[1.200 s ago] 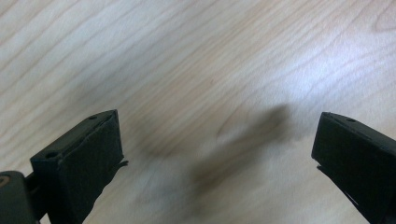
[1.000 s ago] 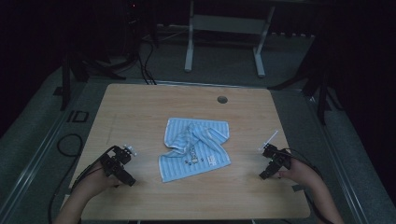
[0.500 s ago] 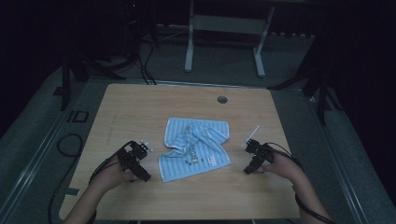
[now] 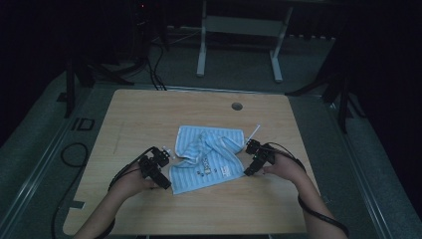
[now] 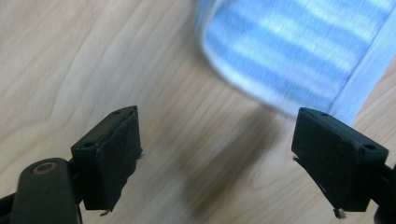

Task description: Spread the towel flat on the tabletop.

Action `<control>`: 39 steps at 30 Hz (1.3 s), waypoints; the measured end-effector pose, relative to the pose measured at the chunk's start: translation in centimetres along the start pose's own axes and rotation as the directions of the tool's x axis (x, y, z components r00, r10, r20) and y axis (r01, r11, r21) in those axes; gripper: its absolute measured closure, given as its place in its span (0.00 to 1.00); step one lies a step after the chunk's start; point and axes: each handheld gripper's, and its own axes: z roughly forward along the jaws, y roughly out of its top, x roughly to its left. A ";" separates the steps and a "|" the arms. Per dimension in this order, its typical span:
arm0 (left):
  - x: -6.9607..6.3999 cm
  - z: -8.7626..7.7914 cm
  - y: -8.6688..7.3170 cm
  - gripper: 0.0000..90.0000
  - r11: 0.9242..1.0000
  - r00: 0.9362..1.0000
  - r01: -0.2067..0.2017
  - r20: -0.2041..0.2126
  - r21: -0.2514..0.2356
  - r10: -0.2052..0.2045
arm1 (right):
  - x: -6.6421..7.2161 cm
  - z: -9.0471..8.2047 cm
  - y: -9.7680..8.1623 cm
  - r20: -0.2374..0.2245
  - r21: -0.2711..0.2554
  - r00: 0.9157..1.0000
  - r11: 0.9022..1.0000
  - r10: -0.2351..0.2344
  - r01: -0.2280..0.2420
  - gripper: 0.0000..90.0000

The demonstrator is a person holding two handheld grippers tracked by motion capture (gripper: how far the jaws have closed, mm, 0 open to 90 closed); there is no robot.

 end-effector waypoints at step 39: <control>-3.8 -0.5 8.2 0.95 0.980 0.990 -0.115 -0.098 -0.161 0.100 | 1.3 0.0 7.0 0.060 -0.063 0.997 0.997 -0.048 0.052 0.97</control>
